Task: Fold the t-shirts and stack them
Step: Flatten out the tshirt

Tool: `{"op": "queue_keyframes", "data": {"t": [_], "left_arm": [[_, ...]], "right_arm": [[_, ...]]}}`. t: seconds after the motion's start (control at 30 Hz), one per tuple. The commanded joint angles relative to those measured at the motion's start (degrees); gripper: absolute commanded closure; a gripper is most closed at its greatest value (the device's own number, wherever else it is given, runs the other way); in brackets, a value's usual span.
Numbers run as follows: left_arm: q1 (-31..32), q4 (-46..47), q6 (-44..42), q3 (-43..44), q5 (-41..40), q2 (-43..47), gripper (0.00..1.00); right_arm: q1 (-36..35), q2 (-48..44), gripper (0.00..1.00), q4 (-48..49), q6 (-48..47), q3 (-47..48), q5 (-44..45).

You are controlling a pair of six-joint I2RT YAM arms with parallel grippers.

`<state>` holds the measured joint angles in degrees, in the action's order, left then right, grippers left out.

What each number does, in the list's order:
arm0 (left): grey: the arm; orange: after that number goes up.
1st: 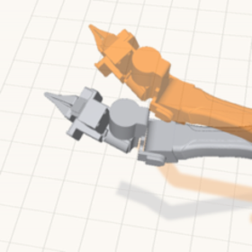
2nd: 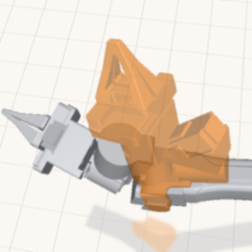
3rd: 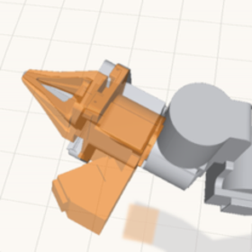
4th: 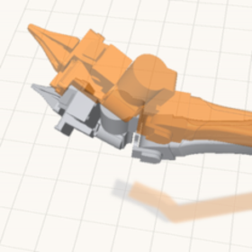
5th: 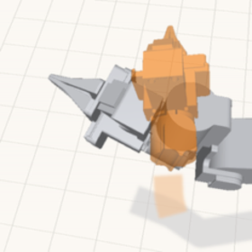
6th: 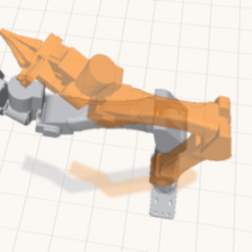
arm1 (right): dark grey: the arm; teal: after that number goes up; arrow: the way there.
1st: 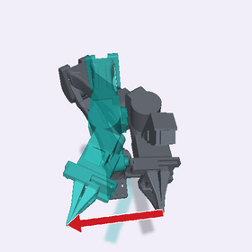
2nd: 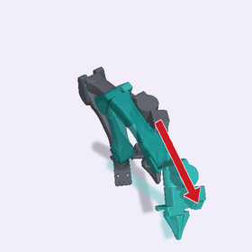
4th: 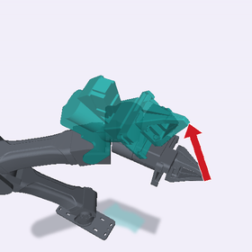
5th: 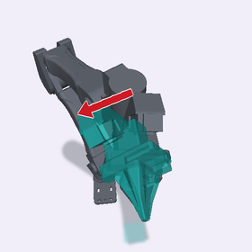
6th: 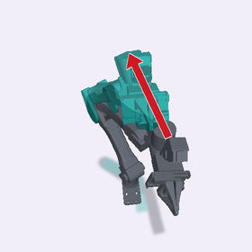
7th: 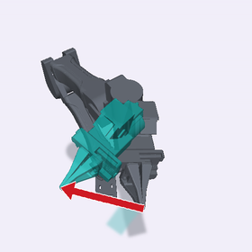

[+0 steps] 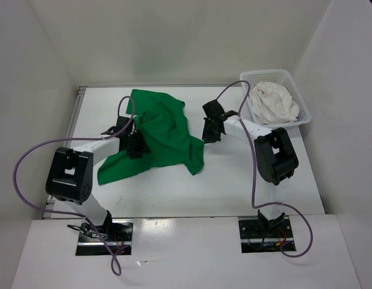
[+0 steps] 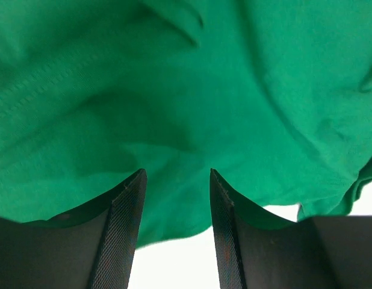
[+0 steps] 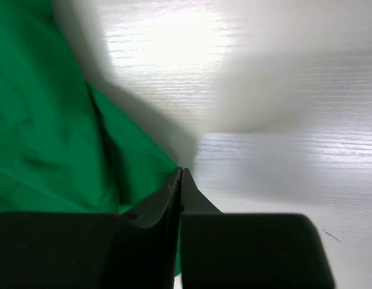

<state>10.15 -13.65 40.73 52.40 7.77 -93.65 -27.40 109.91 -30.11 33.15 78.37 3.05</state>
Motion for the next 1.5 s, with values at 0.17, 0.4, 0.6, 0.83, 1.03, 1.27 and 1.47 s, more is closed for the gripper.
{"op": "queue_keyframes", "data": {"t": [0.17,0.4,0.6,0.83,1.03,1.27,1.47], "left_arm": [[-1.54,2.31,-0.12,2.53,0.32,-0.75,0.46],[-3.56,1.78,-1.18,3.06,-0.48,-3.3,0.46],[-4.7,0.47,-1.18,5.25,0.14,-3.82,0.46],[-4.7,-2.43,-0.57,2.98,-1.18,4.16,0.5],[-4.7,-3.58,2.51,0.6,1.36,9.27,0.61],[-4.7,-3.58,4.62,-1.51,5.14,15.67,0.61],[-4.7,-5.77,3.48,-2.04,4.36,17.71,0.59]], "right_arm": [[1.55,-4.09,1.0,3.91,-0.63,-1.9,-1.81],[7.88,-4.96,0.87,2.77,-2.65,-5.84,0.11],[9.29,-9.09,0.69,2.25,-2.03,-9.2,-1.98],[1.13,-9.98,0.86,1.19,-3.18,-3.67,-1.12],[-5.11,-4.27,0.89,-0.03,-3.7,1.69,1.34],[-6.26,2.15,0.69,-1.53,-4.85,4.86,3.62],[-6.26,5.66,0.68,-2.06,-4.85,6.53,4.42]]}}
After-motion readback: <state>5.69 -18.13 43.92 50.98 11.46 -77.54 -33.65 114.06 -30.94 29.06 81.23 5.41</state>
